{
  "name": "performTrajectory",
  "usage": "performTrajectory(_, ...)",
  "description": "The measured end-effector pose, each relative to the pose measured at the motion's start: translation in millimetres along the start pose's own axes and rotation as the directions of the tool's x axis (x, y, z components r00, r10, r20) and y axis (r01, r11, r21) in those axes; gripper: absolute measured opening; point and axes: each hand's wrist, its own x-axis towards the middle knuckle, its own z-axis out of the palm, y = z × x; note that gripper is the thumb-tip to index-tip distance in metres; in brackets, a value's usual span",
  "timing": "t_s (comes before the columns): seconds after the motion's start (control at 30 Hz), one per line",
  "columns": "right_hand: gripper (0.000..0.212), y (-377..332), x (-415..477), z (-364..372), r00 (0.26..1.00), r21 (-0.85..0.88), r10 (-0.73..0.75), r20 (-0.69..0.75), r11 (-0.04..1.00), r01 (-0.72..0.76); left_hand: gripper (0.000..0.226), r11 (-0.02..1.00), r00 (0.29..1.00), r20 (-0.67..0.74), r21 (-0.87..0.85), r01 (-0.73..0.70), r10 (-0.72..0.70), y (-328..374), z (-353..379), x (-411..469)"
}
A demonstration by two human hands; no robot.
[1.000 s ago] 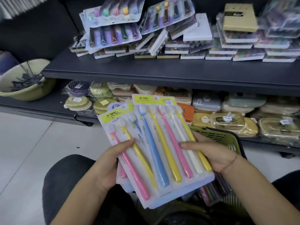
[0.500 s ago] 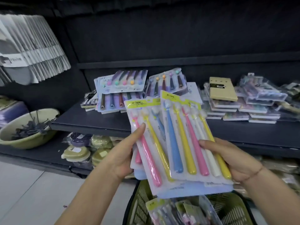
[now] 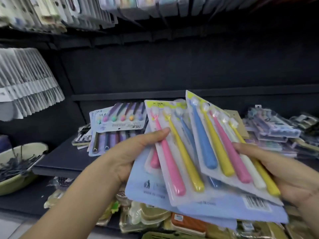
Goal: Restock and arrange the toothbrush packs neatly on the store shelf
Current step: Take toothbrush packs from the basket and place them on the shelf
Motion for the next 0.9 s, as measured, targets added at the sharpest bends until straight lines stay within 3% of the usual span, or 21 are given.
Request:
performTrajectory(0.07, 0.069, 1.4, 1.0, -2.8, 0.999, 0.011, 0.011, 0.039, 1.0, -0.011, 0.075, 1.0, 1.0, 0.002, 0.011, -0.001, 0.001, -1.3, -4.0, 7.8)
performTrajectory(0.17, 0.091, -16.8, 12.9, 3.1, 0.995, -0.011, -0.096, 0.013, 0.995, 0.097, 0.034, 0.995, 0.991, -0.087, 0.041, -0.095, 0.098, 18.5, -5.0, 20.2)
performTrajectory(0.23, 0.069, -37.4, 29.1, 10.1, 0.987, -0.054, -0.158, -0.001, 0.986, 0.158, 0.019, 0.98, 0.965, -0.172, 0.058, -0.189, 0.196, 42.6, -9.8, 32.3)
performTrajectory(0.3, 0.031, -61.1, 55.5, 16.6, 0.979, -0.069, -0.2, -0.034, 0.978, 0.197, 0.014, 0.97, 0.934, -0.268, 0.118, -0.213, 0.238, 70.8, -23.6, 49.2)
performTrajectory(0.33, 0.023, -72.2, 72.3, 20.3, 0.976, -0.079, -0.208, -0.067, 0.976, 0.203, 0.014, 0.966, 0.923, -0.299, 0.154, -0.206, 0.244, 84.3, -30.7, 56.7)
performTrajectory(0.5, 0.016, -92.2, 152.8, 38.6, 0.984, -0.215, -0.153, -0.091, 0.968, 0.13, 0.026, 0.921, 0.821, -0.499, 0.38, -0.08, 0.277, 122.7, -73.6, 75.7)
performTrajectory(0.57, 0.009, -90.9, 174.4, 45.1, 0.978, -0.259, -0.178, -0.111, 0.955, 0.145, 0.029, 0.866, 0.695, -0.605, 0.498, -0.05, 0.388, 128.1, -97.8, 78.5)
performTrajectory(0.63, 0.013, -88.9, 189.6, 49.1, 0.961, -0.318, -0.238, -0.142, 0.93, 0.183, 0.06, 0.798, 0.608, -0.625, 0.603, -0.021, 0.489, 130.7, -129.5, 85.9)
performTrajectory(0.7, 0.021, -85.5, 202.4, 49.1, 0.935, -0.366, -0.31, -0.171, 0.901, 0.232, 0.069, 0.727, 0.621, -0.566, 0.686, -0.009, 0.542, 126.5, -146.8, 90.0)
performTrajectory(0.9, 0.017, -72.8, 211.6, 37.7, 0.859, -0.526, -0.456, -0.233, 0.802, 0.283, 0.087, 0.398, 0.729, -0.46, 0.875, 0.275, 0.507, 107.5, -164.1, 109.8)
